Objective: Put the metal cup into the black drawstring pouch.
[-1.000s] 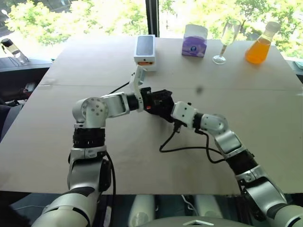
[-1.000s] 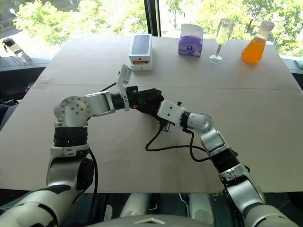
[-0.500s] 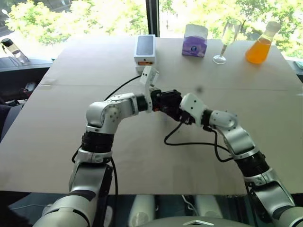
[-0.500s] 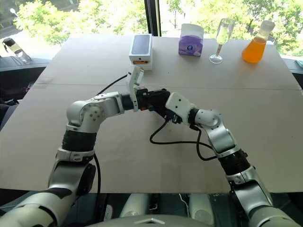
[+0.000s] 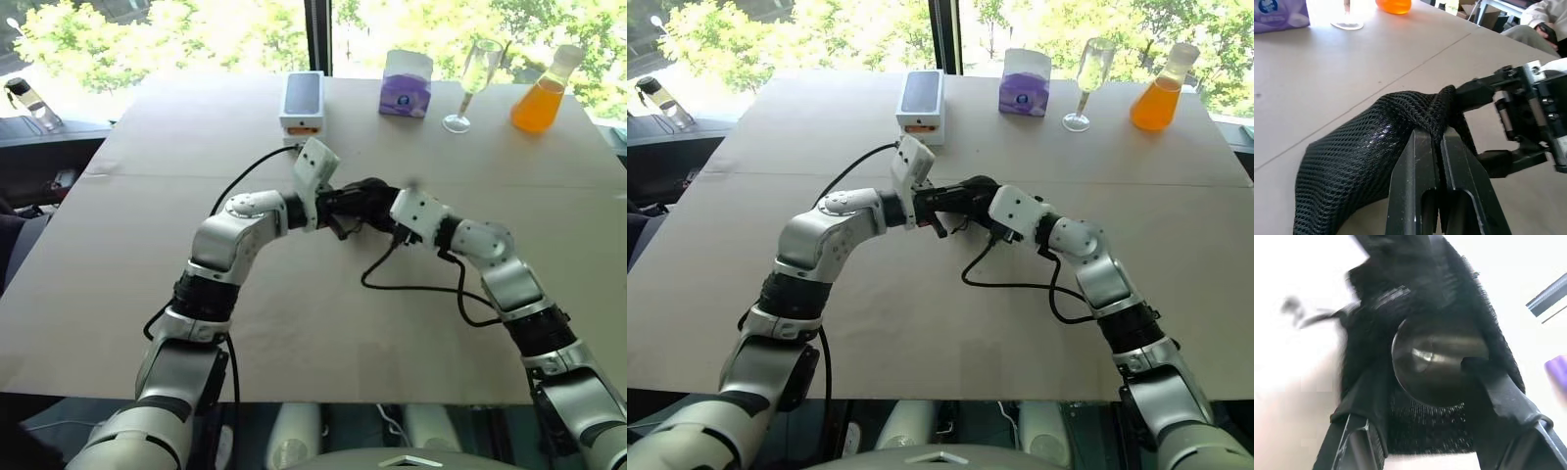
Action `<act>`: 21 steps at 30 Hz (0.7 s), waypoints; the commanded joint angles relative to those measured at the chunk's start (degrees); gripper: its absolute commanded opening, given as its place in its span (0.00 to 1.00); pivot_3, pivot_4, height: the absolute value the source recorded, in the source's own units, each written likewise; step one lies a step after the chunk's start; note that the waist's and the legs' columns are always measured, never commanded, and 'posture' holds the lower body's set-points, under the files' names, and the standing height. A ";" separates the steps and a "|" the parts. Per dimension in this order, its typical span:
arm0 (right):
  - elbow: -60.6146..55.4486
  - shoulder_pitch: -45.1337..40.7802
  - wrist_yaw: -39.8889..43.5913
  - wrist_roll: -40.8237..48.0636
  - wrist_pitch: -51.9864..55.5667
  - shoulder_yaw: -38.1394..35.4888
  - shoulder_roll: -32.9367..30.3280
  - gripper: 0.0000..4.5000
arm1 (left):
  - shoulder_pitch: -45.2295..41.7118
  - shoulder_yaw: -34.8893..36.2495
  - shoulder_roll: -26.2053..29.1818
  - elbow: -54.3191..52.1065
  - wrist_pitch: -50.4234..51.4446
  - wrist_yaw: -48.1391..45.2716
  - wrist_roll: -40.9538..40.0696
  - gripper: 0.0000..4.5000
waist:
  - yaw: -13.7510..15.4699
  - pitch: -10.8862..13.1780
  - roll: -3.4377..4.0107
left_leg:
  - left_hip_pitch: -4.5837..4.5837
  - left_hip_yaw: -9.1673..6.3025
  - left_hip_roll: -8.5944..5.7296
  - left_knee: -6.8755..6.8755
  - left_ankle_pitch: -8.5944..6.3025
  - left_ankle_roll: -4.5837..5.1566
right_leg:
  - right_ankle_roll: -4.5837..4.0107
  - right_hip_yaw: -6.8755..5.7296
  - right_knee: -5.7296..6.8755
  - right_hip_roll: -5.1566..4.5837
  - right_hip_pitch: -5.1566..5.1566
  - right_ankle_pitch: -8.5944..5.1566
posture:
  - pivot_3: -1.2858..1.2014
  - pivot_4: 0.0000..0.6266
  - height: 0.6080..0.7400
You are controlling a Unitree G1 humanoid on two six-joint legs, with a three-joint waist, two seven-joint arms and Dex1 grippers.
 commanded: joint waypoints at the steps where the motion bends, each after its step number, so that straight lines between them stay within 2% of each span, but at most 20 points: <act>1: -1.12 -0.59 -0.27 -0.96 -0.62 0.78 0.88 0.22 | -1.53 0.51 -1.81 -1.99 -1.73 0.66 0.81 0.00 | -0.16 0.00 0.00 | 0.00 0.01 0.01 0.00 0.00 -0.01 | 0.00 0.00 0.01 0.01 -0.01 0.00 | 0.52 0.24 0.98; 3: -0.38 -0.38 -1.73 -2.24 -1.11 1.27 1.63 0.01 | -1.56 1.06 -2.71 -2.10 -1.16 1.06 0.73 0.00 | -0.19 0.00 0.00 | 0.01 0.04 0.01 0.00 0.00 -0.01 | 0.00 0.02 0.02 0.01 0.00 0.00 | 0.52 0.24 0.98; 8: -1.81 0.11 -3.26 -3.21 0.20 0.54 2.16 0.00 | -1.31 2.03 -3.31 -2.45 0.49 1.33 0.34 0.00 | -0.05 0.00 0.00 | 0.00 0.03 0.02 0.01 0.00 0.00 | 0.00 0.02 0.01 -0.02 0.00 0.00 | 0.52 0.24 0.98; 12: -6.99 0.76 -1.34 -1.06 3.73 -2.14 0.29 0.00 | -2.32 4.11 -4.63 -1.38 5.00 4.14 -0.61 0.00 | 0.17 0.00 0.00 | -0.01 0.00 0.01 0.02 0.00 0.00 | 0.01 0.00 0.00 -0.04 0.00 0.00 | 0.52 0.24 0.98; 16: -15.71 3.08 0.20 4.78 11.78 -6.90 -0.70 0.27 | -4.44 6.98 -6.46 -0.62 9.63 6.10 -2.83 0.00 | 0.33 0.00 0.00 | -0.02 -0.04 0.02 0.03 0.00 0.00 | 0.01 -0.02 0.02 -0.04 0.00 0.00 | 0.52 0.24 0.98; 21: -27.82 6.82 2.06 15.31 26.20 -11.69 -0.89 0.27 | -6.46 8.41 -9.01 -1.02 10.36 9.21 -2.79 0.00 | 0.74 0.00 0.00 | -0.02 -0.06 0.01 0.03 0.00 0.00 | 0.00 -0.03 0.01 -0.02 0.02 0.00 | 0.52 0.24 0.98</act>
